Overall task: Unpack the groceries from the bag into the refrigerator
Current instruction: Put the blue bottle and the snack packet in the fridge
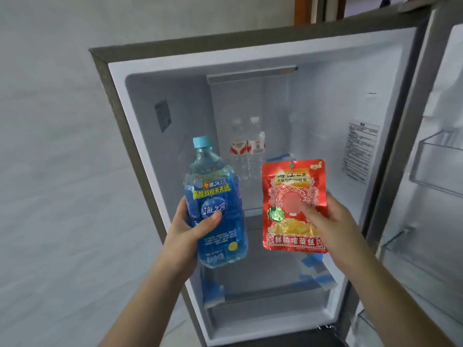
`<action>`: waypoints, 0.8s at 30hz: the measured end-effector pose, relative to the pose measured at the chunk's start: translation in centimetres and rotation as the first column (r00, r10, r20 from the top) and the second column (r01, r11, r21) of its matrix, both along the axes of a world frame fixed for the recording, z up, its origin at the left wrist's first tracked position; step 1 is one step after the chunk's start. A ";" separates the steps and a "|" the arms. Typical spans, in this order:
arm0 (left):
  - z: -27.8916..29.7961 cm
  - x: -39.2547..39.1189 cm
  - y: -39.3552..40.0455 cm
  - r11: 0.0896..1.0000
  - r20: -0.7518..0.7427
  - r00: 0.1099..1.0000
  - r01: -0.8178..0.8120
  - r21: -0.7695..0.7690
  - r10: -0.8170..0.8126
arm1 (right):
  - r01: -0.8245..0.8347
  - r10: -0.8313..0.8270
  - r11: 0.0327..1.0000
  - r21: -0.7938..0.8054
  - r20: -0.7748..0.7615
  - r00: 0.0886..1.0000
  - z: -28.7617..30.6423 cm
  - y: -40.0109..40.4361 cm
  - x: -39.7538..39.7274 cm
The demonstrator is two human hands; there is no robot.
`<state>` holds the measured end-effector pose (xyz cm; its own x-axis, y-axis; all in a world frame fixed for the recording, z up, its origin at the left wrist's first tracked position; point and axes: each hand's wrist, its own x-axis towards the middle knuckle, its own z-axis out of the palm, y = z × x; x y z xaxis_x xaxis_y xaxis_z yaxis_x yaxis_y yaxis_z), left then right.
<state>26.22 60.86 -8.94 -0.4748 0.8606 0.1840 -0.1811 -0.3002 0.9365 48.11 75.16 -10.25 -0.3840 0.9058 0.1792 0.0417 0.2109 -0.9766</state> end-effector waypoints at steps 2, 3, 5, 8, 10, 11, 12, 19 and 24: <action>-0.5 -1.0 0.7 1.000 -0.002 1.000 0.022 0.007 -0.022 | -0.021 0.021 1.000 -0.014 0.020 1.000 -1.1 0.4 -1.0; -0.8 -1.4 1.0 0.999 0.004 0.999 0.036 0.010 -0.036 | -0.027 0.028 0.999 -0.028 0.028 0.999 -1.6 0.5 -1.5; -1.4 -2.2 1.7 0.997 0.012 0.998 0.069 0.017 -0.069 | -0.046 0.048 0.998 -0.047 0.047 0.998 -2.6 0.8 -2.5; -2.4 -3.3 2.8 0.993 0.010 0.993 0.117 0.000 -0.117 | -0.071 0.078 0.994 -0.085 0.086 0.993 -4.1 1.2 -3.8; -3.2 -4.1 3.6 0.990 0.023 0.990 0.142 -0.019 -0.142 | -0.067 0.079 0.990 -0.126 0.092 0.993 -5.3 1.2 -4.5; -3.6 -4.4 4.0 0.988 0.035 0.988 0.152 -0.027 -0.151 | -0.063 0.076 0.988 -0.144 0.088 0.993 -5.9 1.1 -4.7; -3.9 -4.8 4.3 0.987 0.044 0.986 0.160 -0.034 -0.159 | -0.056 0.070 0.986 -0.157 0.087 0.994 -6.7 1.0 -5.0; -6.8 -5.7 6.1 0.978 0.093 0.981 0.182 -0.099 -0.173 | 0.005 0.048 0.939 -0.345 0.147 0.988 -14.5 1.0 -5.9; -8.8 -5.4 6.4 0.977 0.085 0.986 0.152 -0.148 -0.140 | -0.023 0.123 0.875 -0.483 0.177 0.977 -19.9 1.9 -6.7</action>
<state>20.86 67.22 -17.78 -0.3491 0.9370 0.0131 -0.2828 -0.1187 0.9518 41.40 77.02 -30.19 -0.4344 0.8291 -0.3520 0.2450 -0.2673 -0.9320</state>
